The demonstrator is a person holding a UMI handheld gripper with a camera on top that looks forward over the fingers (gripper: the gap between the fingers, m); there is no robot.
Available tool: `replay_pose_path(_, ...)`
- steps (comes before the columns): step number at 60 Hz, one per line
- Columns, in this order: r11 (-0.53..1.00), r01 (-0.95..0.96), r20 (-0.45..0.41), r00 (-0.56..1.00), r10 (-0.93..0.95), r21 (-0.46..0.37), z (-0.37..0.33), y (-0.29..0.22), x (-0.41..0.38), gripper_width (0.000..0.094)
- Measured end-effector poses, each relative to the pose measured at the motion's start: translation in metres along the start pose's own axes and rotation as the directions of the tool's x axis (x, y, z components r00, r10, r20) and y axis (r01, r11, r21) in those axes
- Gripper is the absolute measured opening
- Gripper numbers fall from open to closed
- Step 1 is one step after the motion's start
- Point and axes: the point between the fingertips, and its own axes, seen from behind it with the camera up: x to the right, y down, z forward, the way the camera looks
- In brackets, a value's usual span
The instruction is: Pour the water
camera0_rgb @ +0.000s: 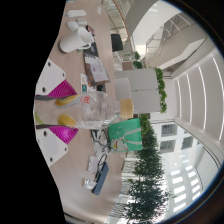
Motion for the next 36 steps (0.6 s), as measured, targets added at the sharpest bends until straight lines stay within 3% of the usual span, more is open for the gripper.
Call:
replay_pose_path(10,0.963,0.264,-0.025,0.964,-0.263,0.060,0.003,-0.088,-0.013,0.0320)
replay_pose_path(17,0.781,0.624,-0.071,0.781,-0.620,0.042,0.010,-0.113,-0.052,0.0320)
replay_pose_path(26,0.231,0.972,-0.093,0.226,-0.970,-0.046,0.034,-0.095,-0.110,0.0318)
replay_pose_path(36,-0.379,0.910,-0.021,-0.388,-0.922,-0.166,0.047,-0.086,-0.134,0.0320)
